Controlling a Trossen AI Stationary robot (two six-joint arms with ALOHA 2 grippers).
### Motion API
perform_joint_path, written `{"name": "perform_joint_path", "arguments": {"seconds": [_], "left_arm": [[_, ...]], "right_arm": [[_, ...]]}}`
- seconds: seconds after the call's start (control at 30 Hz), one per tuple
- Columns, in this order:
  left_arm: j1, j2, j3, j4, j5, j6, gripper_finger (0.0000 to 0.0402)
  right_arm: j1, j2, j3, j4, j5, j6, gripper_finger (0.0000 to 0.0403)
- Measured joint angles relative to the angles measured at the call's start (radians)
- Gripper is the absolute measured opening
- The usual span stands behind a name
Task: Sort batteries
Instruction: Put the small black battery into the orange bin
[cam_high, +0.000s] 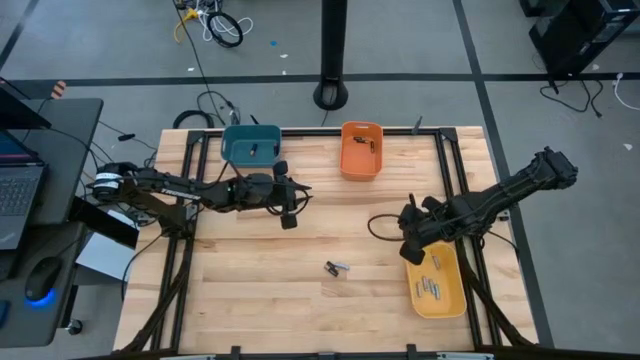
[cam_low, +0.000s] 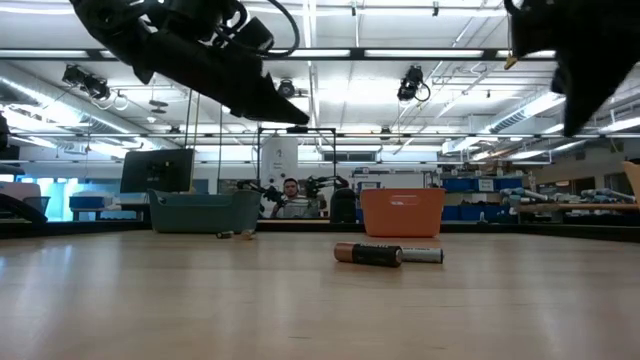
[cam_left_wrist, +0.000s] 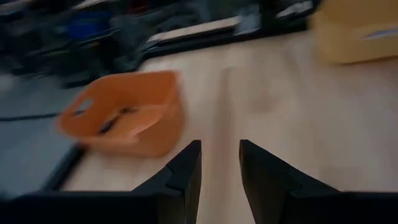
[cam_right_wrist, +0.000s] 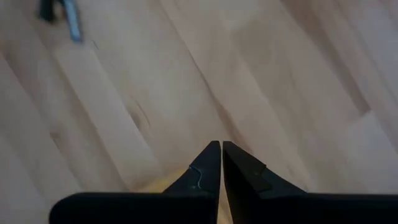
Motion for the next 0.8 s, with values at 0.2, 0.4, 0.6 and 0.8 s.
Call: {"name": "perform_joint_path", "arguments": {"seconds": [0.2, 0.4, 0.6, 0.8], "left_arm": [[-0.001, 0.035, 0.000, 0.068, 0.170, -0.006, 0.0079], [-0.001, 0.037, -0.032, 0.091, 0.222, 0.008, 0.0031], [-0.001, 0.037, -0.197, 0.434, 0.334, -0.026, 0.0007], [-0.003, 0.034, -0.322, 0.608, 0.333, -0.123, 0.0009]], "right_arm": [[-0.079, 0.002, -0.031, 0.315, 0.019, -0.199, 0.0025], [-0.145, 0.002, -0.109, 0.605, -0.037, -0.340, 0.0014], [-0.159, 0.064, -0.143, 0.758, -0.038, -0.377, 0.0023], [-0.159, 0.209, -0.142, 0.963, -0.083, -0.422, 0.0019]]}}
